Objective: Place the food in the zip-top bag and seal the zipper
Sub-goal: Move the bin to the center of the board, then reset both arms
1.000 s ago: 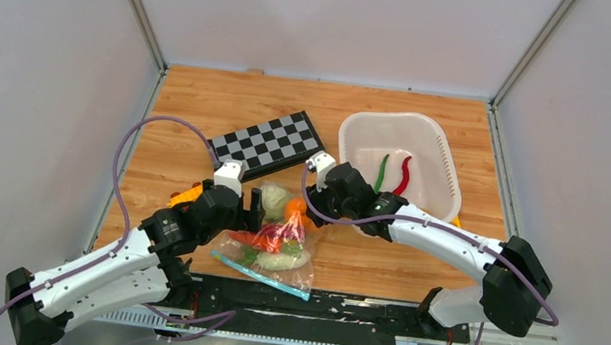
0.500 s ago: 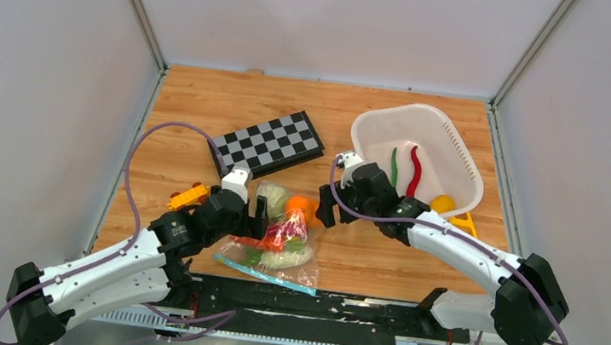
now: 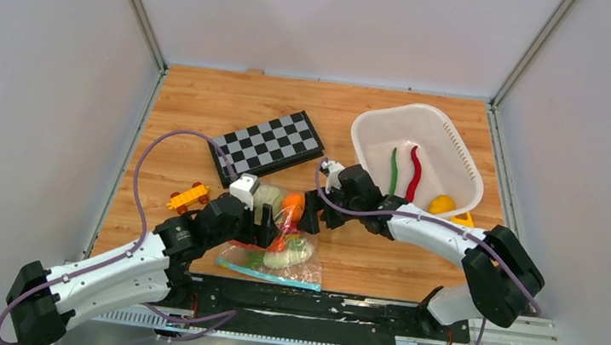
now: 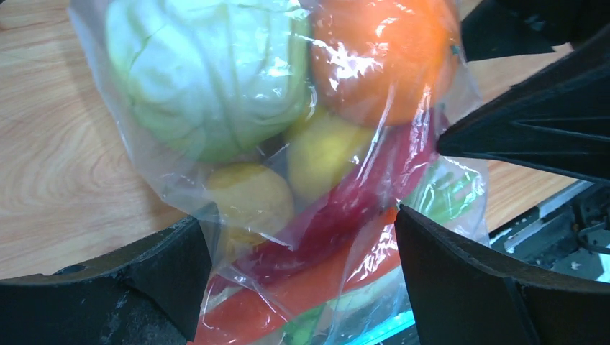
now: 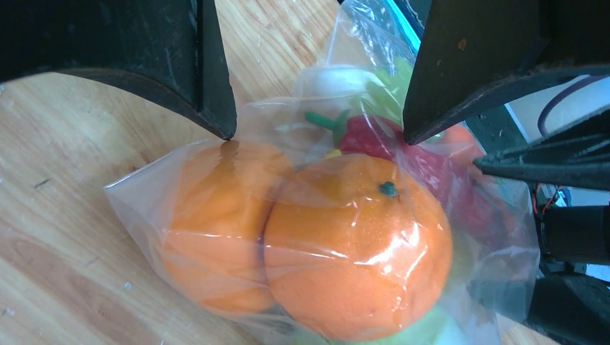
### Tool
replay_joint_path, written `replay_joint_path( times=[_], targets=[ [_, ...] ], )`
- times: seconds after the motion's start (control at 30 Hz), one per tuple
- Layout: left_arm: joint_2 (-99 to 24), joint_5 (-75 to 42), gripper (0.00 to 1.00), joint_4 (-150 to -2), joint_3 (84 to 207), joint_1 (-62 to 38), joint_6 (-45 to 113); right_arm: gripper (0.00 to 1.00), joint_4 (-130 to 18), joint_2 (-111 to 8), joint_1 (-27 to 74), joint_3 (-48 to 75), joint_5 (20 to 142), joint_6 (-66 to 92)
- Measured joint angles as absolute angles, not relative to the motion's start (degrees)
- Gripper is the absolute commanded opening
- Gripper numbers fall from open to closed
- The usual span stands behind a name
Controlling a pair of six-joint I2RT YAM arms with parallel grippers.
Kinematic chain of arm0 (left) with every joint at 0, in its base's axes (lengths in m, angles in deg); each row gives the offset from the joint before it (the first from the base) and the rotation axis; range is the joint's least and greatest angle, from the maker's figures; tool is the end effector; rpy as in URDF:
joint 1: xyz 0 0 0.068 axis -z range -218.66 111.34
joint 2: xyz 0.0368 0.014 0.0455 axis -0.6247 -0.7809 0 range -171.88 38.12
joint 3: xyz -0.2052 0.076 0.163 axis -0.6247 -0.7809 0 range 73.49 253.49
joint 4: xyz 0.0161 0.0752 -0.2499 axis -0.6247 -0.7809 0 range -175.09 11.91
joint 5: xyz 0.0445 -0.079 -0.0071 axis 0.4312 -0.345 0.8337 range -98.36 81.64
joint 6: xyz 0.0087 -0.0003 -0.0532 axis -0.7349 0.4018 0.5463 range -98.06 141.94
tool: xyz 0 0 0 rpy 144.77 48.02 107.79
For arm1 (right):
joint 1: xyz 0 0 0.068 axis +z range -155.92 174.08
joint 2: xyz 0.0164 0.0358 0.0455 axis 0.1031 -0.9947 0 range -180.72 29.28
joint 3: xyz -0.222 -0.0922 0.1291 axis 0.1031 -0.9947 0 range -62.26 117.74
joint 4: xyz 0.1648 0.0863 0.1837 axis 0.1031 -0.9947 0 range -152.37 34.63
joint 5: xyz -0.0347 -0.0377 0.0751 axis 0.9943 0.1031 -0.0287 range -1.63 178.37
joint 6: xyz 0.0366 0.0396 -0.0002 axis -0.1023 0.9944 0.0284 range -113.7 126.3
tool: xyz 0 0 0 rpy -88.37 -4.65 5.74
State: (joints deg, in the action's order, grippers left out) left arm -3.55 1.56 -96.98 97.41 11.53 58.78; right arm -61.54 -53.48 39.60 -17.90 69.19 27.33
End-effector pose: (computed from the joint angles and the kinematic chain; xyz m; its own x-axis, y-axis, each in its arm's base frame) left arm 0.1084 -0.1205 0.2065 -0.7064 -0.0750 -0.7038 0.3058 0.8645 -0.3990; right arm 0.1967 0.2171 0.1948 -0.7597 -0.2897 -0.5822 -0.6056 0.6415 0.4710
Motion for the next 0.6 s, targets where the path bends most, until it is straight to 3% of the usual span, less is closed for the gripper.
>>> replay_joint_path(
  times=[0.6],
  targets=[
    [-5.76,1.29,0.99,-89.29,97.52,11.49,60.18,0.87,-62.9,-54.21,36.47,-9.58,73.11,24.03]
  ],
)
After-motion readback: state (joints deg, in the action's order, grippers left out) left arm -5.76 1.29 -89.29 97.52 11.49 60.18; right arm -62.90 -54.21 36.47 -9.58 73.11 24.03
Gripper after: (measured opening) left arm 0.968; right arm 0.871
